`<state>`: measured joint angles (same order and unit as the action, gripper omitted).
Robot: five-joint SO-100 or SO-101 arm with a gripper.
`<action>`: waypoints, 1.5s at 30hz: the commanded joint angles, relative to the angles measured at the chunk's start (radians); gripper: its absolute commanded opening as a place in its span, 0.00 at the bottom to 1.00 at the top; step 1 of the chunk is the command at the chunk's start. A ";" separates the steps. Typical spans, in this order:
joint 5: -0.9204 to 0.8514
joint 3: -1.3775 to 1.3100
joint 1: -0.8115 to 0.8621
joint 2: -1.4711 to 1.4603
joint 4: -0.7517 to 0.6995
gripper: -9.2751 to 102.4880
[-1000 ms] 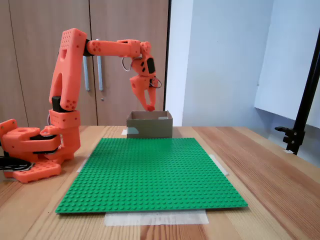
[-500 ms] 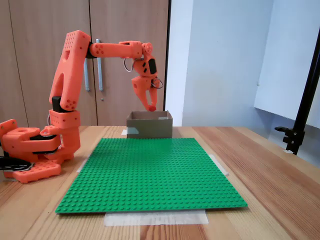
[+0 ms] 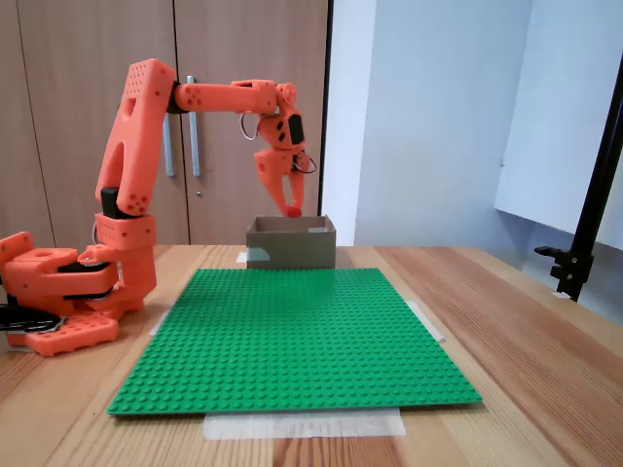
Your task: Pick the red lego block and put it in the box.
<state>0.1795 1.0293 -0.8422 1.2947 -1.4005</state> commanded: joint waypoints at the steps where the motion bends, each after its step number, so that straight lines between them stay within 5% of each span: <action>1: 0.018 -0.041 -0.008 0.023 -0.009 0.19; 15: 0.023 -0.018 -0.009 0.075 -0.009 0.22; 31: -0.100 0.592 0.095 0.632 0.245 0.10; 45: -0.147 1.005 0.321 1.077 0.304 0.08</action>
<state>0.0445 2.0157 -0.5660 2.2933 -1.1091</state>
